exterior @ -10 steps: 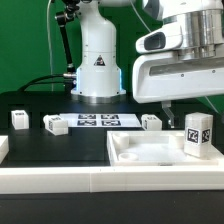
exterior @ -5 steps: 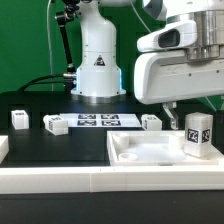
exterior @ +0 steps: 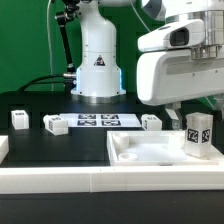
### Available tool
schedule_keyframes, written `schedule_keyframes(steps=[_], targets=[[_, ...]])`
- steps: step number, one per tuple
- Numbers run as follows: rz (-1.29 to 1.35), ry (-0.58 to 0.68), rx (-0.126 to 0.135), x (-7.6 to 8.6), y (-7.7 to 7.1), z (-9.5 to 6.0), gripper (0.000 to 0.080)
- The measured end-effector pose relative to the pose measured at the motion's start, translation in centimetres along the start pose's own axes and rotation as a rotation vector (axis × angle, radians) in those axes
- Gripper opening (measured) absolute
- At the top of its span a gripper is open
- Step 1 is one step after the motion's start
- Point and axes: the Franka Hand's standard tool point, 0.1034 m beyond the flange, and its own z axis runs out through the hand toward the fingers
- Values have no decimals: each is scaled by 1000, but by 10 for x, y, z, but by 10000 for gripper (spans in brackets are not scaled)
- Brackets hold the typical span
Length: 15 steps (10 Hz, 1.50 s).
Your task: Assemble square table
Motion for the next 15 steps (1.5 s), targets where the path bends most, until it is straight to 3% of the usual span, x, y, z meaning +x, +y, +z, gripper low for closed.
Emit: schedule_keyframes(steps=[1, 2, 3, 5, 7, 11, 15], targets=[[0, 0, 0, 0, 0, 0, 512], [17, 0, 1, 0, 0, 0, 336], [37, 0, 0, 0, 1, 0, 288], [90, 0, 1, 0, 1, 0, 288], [336, 16, 17, -2, 3, 0, 288], [739, 43, 18, -4, 3, 0, 288], [1200, 34, 70, -2, 7, 0, 290]])
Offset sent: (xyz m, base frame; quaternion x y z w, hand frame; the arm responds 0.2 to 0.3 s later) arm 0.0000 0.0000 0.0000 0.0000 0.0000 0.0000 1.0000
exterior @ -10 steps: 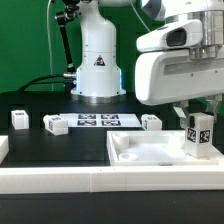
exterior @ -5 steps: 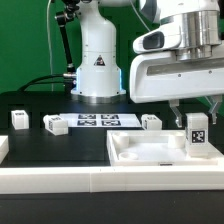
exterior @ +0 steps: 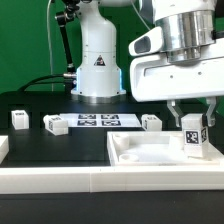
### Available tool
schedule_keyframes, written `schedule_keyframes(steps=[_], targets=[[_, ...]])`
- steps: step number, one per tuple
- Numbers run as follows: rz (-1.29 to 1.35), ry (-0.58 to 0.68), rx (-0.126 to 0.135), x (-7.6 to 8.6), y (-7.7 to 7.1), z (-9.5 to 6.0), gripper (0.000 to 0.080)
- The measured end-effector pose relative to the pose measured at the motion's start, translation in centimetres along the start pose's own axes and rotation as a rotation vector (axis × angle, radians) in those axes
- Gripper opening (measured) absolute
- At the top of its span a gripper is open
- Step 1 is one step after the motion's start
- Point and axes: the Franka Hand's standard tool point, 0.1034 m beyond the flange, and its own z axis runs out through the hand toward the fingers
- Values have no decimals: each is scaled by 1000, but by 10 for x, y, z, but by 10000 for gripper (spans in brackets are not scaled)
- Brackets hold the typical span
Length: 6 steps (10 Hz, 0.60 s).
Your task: Assemble square table
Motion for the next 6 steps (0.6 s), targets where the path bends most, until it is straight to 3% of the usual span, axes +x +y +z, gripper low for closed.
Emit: schedule_keyframes(steps=[6], targets=[[413, -34, -2, -3, -1, 1, 290]])
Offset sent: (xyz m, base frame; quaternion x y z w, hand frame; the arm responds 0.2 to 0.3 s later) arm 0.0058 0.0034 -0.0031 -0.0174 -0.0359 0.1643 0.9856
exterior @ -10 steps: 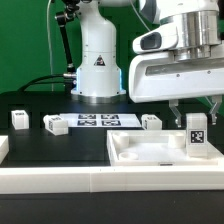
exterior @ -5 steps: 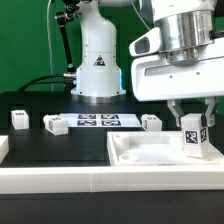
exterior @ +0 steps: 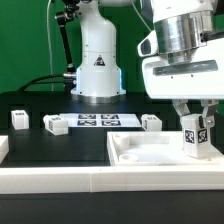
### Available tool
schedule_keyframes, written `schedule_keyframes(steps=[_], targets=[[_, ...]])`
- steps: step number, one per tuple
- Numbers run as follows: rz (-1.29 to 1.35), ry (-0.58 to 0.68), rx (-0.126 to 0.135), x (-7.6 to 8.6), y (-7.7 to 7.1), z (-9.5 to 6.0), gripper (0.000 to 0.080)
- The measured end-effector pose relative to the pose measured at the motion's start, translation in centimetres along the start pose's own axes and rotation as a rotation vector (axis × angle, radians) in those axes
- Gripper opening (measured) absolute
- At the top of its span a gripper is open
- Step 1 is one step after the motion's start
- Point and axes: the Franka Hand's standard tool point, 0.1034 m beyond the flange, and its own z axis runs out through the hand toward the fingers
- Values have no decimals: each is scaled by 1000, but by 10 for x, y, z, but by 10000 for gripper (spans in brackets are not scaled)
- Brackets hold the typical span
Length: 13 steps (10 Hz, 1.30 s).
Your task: Assemble square table
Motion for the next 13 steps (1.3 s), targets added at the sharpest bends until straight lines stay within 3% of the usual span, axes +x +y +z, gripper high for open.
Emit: schedule_keyframes(steps=[1, 2, 3, 4, 5, 10, 11, 13], targets=[[-5, 0, 0, 0, 0, 0, 290], [-16, 0, 0, 0, 0, 0, 388], [-56, 0, 0, 0, 0, 0, 561], [-104, -12, -20, -3, 0, -1, 561], [-186, -23, -31, -5, -2, -2, 635], [-642, -27, -26, -4, -4, -4, 649], [-768, -23, -55, -4, -3, -4, 649], [-1017, -4, -88, -1, -3, -4, 649]])
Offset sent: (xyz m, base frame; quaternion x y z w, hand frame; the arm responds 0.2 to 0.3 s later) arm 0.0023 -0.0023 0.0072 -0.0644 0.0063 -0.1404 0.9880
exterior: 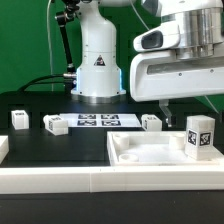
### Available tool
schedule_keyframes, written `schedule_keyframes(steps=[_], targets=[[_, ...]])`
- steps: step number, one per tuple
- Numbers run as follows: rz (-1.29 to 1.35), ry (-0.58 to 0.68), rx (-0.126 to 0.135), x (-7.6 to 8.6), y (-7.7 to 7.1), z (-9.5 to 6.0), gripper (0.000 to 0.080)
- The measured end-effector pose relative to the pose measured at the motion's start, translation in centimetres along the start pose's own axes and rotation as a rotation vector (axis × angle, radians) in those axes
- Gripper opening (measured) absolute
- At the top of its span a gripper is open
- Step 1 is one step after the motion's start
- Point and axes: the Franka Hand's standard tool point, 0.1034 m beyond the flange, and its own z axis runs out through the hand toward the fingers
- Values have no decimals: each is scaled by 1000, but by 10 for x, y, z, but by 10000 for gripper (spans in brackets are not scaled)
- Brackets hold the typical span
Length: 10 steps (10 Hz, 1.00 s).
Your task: Assemble square table
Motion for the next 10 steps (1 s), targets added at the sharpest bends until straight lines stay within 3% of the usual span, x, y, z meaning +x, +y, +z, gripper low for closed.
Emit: schedule_keyframes(steps=[2, 6, 7, 8, 10], targets=[[-175, 4, -21, 1, -1, 0, 649], [-389, 0, -25, 0, -1, 2, 649], [-424, -1, -24, 0, 1, 2, 521], [-422, -1, -24, 0, 0, 2, 521], [-422, 0, -24, 1, 0, 2, 288]])
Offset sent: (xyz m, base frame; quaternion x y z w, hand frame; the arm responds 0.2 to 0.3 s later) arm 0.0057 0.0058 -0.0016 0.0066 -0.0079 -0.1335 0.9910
